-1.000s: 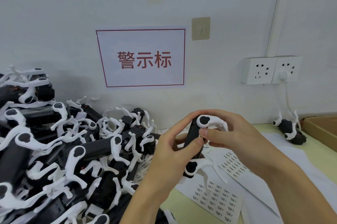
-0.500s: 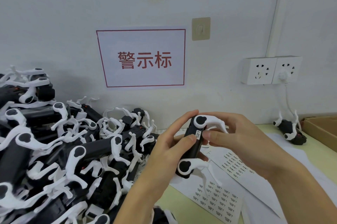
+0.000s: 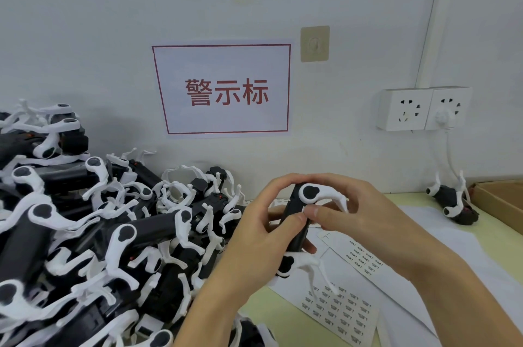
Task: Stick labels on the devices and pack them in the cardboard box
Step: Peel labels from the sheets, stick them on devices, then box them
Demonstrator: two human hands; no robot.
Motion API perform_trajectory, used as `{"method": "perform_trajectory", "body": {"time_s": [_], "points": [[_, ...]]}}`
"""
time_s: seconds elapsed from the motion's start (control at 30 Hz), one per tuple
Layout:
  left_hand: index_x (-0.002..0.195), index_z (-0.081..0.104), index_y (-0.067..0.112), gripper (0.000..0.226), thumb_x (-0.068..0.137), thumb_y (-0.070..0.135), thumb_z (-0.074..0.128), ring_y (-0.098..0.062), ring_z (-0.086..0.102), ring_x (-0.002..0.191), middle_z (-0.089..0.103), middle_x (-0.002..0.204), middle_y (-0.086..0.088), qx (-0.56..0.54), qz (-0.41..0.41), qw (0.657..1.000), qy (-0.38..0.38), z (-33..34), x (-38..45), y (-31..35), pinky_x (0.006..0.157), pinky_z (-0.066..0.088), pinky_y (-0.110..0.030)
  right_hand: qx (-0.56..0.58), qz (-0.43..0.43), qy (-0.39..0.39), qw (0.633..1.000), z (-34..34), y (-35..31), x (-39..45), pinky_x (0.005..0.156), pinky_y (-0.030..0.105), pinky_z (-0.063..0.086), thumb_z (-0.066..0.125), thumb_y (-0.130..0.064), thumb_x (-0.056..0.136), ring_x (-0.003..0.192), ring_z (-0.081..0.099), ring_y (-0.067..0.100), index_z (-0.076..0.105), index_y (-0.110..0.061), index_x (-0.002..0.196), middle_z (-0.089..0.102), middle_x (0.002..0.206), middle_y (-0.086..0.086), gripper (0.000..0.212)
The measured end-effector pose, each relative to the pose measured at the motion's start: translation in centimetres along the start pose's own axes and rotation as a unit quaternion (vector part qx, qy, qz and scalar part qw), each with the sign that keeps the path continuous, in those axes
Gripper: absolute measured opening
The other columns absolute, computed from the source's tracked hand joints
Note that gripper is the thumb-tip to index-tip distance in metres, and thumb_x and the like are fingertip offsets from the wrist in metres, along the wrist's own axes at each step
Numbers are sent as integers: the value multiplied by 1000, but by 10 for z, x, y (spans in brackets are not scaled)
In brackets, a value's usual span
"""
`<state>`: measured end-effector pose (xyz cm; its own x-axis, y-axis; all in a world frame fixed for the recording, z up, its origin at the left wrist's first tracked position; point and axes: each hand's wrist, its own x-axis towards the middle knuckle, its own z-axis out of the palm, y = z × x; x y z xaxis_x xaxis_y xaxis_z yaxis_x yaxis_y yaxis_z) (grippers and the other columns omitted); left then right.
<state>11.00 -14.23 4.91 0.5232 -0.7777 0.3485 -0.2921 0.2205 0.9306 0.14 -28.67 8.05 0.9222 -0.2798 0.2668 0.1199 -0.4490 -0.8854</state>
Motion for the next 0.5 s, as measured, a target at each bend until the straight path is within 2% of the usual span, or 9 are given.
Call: {"method": "perform_trajectory", "body": {"time_s": [0.1,0.23,0.33,0.5], "points": [[126,60,40,43,89,18,55,-30,72,74,75,103,-10,8,10,1000,2,-1,0,1,79,61,-39,5,-10,-6,1000,1,0,0,91,28,51,67,-17,94,102,70,10,68,-42,117,74,111,-9,35],[126,59,38,44,88,17,55,-30,73,76,73,105,-10,21,16,1000,1,-2,-1,2,76,61,-41,2,-10,13,1000,0,1,0,100,40,51,71,-17,90,105,69,9,70,-40,115,75,109,-8,34],[125,59,42,45,89,17,54,-30,74,81,73,104,-7,29,19,999,-5,-2,-2,2,78,61,-46,1,-6,25,1000,-1,1,0,102,43,50,75,-19,86,106,68,8,71,-38,114,75,108,-10,34],[131,44,54,52,86,29,55,-26,75,89,74,109,-3,12,-17,1000,-2,0,-1,-3,85,60,-40,18,-8,38,999,1,3,1,100,36,50,75,-20,86,99,71,7,73,-43,108,76,102,-10,32]]}}
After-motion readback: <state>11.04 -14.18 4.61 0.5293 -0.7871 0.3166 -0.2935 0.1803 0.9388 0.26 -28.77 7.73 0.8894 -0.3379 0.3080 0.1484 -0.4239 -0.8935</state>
